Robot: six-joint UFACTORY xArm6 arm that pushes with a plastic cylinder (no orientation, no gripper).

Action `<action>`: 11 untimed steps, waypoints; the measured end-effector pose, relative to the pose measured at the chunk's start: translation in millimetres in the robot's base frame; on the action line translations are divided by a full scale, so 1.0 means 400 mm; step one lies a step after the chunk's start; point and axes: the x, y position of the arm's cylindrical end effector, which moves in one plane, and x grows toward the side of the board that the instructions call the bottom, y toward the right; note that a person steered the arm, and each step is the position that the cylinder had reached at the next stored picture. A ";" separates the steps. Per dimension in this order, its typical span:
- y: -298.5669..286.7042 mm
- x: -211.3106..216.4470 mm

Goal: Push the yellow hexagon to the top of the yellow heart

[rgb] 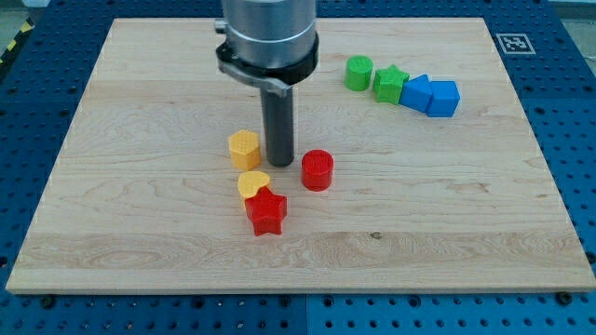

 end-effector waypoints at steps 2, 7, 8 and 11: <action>0.011 -0.096; -0.131 -0.059; -0.042 -0.054; 0.128 -0.036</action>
